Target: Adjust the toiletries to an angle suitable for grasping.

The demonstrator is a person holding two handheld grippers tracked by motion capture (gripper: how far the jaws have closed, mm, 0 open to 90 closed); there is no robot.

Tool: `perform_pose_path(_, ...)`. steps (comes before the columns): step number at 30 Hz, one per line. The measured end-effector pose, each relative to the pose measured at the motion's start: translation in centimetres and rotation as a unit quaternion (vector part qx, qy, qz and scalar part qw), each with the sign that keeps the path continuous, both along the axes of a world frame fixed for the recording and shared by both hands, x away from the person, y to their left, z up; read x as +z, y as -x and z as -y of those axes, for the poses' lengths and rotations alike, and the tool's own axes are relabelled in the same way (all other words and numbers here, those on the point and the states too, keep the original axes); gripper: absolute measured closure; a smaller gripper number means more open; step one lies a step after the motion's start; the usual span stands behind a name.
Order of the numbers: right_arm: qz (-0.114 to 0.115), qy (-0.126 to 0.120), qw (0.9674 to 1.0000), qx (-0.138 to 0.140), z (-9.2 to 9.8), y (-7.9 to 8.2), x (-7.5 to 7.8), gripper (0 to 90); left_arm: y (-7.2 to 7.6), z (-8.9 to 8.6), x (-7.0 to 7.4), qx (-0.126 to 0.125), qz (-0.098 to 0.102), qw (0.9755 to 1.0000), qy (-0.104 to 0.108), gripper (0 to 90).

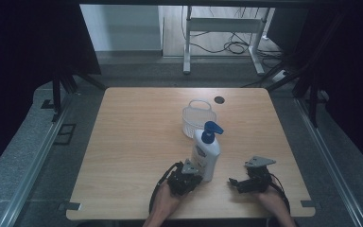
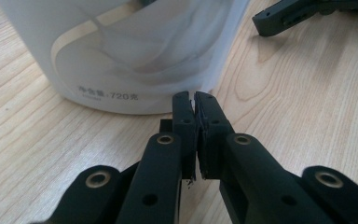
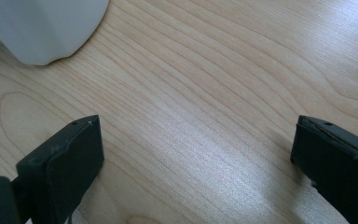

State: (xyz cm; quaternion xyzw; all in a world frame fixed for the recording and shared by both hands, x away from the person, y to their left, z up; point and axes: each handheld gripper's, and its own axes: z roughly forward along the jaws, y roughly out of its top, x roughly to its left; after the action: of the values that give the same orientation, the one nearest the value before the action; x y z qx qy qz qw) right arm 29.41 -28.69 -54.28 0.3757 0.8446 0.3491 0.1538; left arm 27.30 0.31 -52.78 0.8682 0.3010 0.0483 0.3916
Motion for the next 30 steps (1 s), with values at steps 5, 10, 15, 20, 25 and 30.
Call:
perform_pose_path(5,0.000,0.000,1.0000,0.000,0.0,0.0,0.0,1.8,-0.1,0.5,0.0,-0.005,0.002,1.0000,-0.001,86.5)
perform_pose_path(10,0.001,0.001,1.0000,0.001,0.0,0.0,0.0,1.9,-0.2,0.8,-0.3,-0.006,0.002,1.0000,-0.001,86.3)
perform_pose_path(15,0.001,0.000,1.0000,0.000,0.0,0.0,0.0,1.8,-0.1,0.3,-0.4,0.001,-0.001,1.0000,0.001,85.7)
perform_pose_path(20,0.001,0.001,1.0000,0.000,0.0,0.0,0.0,1.8,-0.2,-0.6,0.0,0.007,-0.002,0.9999,0.008,77.5)
perform_pose_path(25,0.001,0.000,1.0000,0.000,0.0,0.0,0.0,1.8,-0.1,-1.4,0.4,0.013,-0.001,0.9999,0.010,67.4)
perform_pose_path(30,0.001,0.001,1.0000,0.001,0.0,0.0,0.0,1.9,0.2,-2.2,0.7,0.024,0.005,0.9997,0.002,54.2)
